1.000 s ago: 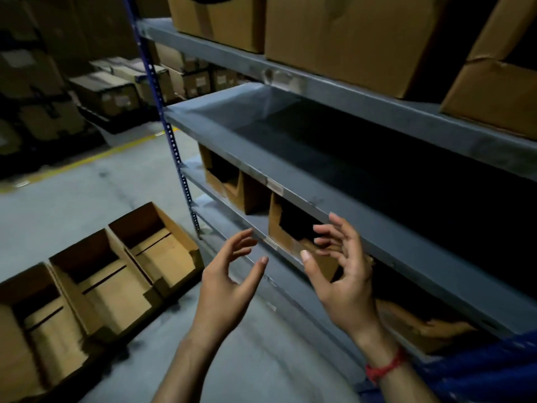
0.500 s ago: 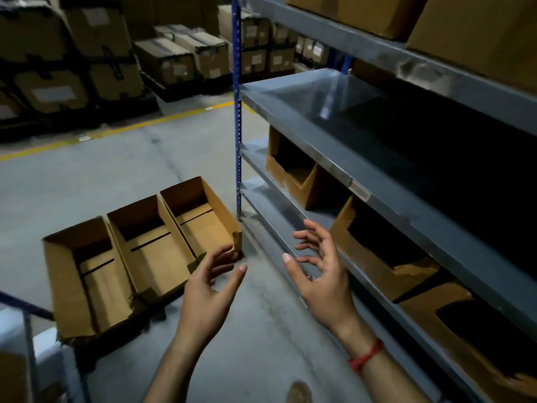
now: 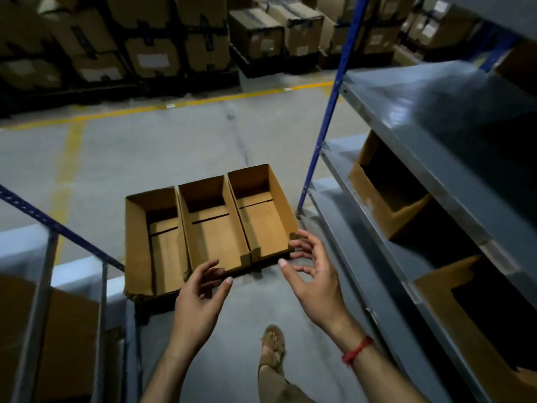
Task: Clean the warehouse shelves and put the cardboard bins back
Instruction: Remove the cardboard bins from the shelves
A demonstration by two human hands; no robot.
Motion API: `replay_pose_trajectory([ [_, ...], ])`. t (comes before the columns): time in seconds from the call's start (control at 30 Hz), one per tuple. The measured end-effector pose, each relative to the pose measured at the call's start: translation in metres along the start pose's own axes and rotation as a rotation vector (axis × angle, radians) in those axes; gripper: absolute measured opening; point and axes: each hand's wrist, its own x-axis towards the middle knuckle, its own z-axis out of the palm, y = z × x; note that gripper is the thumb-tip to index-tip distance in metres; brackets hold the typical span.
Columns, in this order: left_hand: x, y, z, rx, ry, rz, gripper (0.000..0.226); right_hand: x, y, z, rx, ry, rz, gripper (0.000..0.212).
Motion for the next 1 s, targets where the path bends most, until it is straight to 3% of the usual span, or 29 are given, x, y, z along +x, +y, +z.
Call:
replay_pose_trajectory([
  [0.6, 0.085, -0.057, -0.074, 0.003, 0.277, -0.295, 0.066, 0.111, 0.018, 0.136, -0.090, -0.439, 0.138, 0.063],
  [1.0, 0.214, -0.129, -0.170, 0.050, 0.195, -0.463, 0.067, 0.165, 0.046, 0.274, -0.169, -0.490, 0.339, 0.068],
])
